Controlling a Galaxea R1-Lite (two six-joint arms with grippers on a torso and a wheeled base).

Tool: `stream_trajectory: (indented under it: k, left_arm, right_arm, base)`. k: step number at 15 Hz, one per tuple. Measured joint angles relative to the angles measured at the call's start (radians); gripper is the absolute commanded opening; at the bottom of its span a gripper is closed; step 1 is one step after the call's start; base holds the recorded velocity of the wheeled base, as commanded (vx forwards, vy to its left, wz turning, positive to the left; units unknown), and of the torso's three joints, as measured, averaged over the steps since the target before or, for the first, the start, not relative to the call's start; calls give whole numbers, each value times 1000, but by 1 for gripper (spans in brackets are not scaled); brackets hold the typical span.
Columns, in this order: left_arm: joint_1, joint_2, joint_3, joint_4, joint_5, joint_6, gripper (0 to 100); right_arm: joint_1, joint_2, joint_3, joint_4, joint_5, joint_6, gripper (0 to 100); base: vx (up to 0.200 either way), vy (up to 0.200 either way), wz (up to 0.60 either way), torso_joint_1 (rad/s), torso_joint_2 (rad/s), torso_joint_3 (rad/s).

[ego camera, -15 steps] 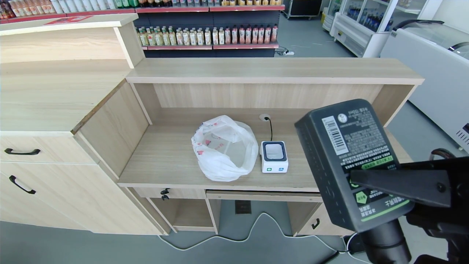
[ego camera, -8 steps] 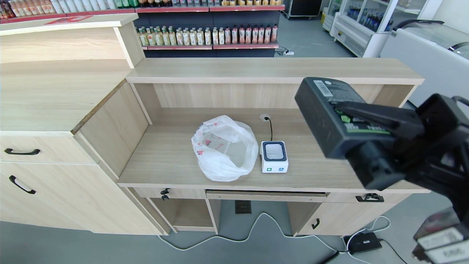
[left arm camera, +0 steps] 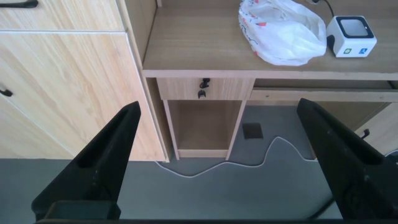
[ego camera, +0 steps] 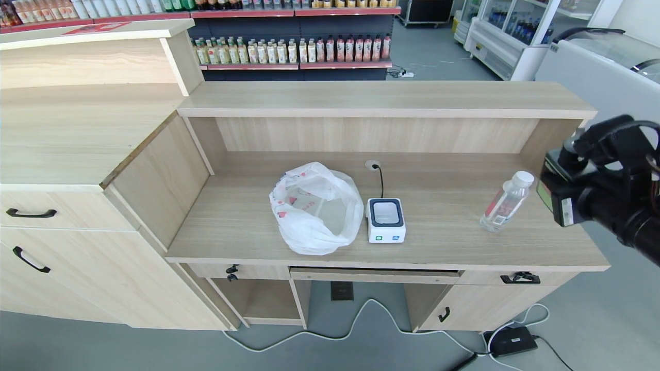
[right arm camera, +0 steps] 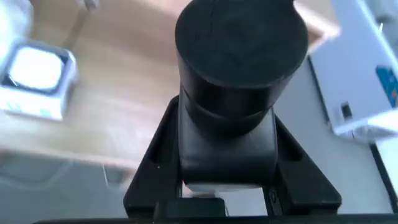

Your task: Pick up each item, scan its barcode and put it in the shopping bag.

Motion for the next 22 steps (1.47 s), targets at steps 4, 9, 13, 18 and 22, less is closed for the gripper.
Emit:
stream_trajectory:
  k: [4,9,13,18,22]
  left_arm:
    - [0,0,0,0,0,0,100]
    - [0,0,0,0,0,0,100]
    - [0,0,0,0,0,0,100]
    - [1,0,0,0,0,0,100]
    - [0,0,0,0,0,0,100]
  right_arm:
    - [-317,0,-100,430,113,99,0]
    - [-415,-1,-158,482,289,80,0]
    - [-449,3,-199,489,597,77,0]
    - [-439,11,-280,477,726,201,0]
    - [-380,50,-399,490,727,326,0]
  base:
    - [0,0,0,0,0,0]
    - [0,0,0,0,0,0]
    - [0,0,150,1,1,1]
    - [0,0,600,1,4,2]
    - [0,0,600,1,2,4]
